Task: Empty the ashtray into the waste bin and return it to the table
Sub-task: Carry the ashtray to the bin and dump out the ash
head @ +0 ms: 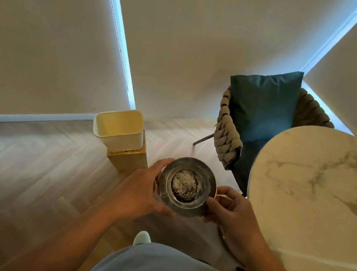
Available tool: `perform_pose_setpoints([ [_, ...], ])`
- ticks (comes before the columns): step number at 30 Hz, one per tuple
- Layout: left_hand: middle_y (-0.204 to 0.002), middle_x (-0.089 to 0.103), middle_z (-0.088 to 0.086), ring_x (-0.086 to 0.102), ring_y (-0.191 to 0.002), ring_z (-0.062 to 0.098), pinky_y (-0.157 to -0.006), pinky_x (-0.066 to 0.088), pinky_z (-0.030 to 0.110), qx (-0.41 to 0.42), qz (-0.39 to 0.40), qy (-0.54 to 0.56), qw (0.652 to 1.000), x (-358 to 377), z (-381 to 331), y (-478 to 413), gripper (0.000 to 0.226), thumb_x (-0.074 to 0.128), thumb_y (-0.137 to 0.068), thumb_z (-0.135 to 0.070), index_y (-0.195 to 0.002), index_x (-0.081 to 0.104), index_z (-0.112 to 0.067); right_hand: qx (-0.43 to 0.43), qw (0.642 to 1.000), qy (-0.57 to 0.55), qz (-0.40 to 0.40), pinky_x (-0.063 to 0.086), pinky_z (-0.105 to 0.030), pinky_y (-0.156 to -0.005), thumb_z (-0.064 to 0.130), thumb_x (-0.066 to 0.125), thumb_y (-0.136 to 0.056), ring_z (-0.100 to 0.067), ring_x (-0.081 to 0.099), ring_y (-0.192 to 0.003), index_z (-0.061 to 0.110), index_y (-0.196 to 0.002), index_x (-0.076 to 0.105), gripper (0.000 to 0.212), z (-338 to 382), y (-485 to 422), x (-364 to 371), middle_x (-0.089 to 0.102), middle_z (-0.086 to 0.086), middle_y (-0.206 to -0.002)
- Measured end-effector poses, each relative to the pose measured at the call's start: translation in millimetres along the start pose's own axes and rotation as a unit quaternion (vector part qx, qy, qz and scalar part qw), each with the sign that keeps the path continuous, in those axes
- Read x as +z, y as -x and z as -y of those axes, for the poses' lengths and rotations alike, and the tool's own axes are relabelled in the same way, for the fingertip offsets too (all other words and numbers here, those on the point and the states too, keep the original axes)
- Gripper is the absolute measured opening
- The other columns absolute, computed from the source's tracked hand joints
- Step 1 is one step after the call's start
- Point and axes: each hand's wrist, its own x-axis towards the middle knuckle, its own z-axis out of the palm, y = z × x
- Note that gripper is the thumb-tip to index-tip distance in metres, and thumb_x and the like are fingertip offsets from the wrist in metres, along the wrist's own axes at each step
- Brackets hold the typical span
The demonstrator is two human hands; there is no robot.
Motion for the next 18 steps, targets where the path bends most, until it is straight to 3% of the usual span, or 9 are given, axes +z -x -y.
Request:
perform_pose_setpoints([
  [6, -0.121, 0.062, -0.024, 0.06, -0.107, -0.004, -0.087, 0.051, 0.016, -0.032, -0.052, 0.013, 0.998, -33.1, 30.6, 24.3, 0.115, 0.094, -0.046, -0.05, -0.142, 0.031, -0.046, 0.006, 0.999, 0.019, 0.047, 0.058, -0.022, -0.06, 0.012, 0.065, -0.088, -0.024, 0.074, -0.075, 0.013, -0.1, 0.066, 0.013, 12.9, -20.0, 48.9, 0.077, -0.01, -0.085],
  [12, -0.118, 0.056, -0.034, 0.056, -0.108, -0.009, -0.091, 0.049, 0.019, -0.085, -0.096, 0.023, 0.991, -50.2, 54.5, 43.7, 0.114, 0.088, -0.04, -0.064, -0.135, 0.025, -0.062, 0.034, 0.992, 0.017, 0.117, 0.059, -0.028, -0.064, 0.01, 0.065, -0.088, -0.027, 0.074, -0.075, 0.011, -0.097, 0.066, 0.009, 18.9, -47.5, 78.5, 0.076, -0.014, -0.084],
  [18, -0.117, 0.052, -0.046, 0.051, -0.107, -0.019, -0.08, 0.043, 0.005, -0.113, -0.145, 0.047, 0.982, -70.4, 73.2, 47.7, 0.115, 0.089, -0.038, -0.064, -0.134, 0.025, -0.064, 0.076, 0.981, -0.015, 0.178, 0.058, -0.03, -0.066, 0.02, 0.068, -0.08, -0.027, 0.072, -0.076, 0.007, -0.1, 0.067, 0.024, 29.8, -81.5, 104.5, 0.076, -0.017, -0.088],
])
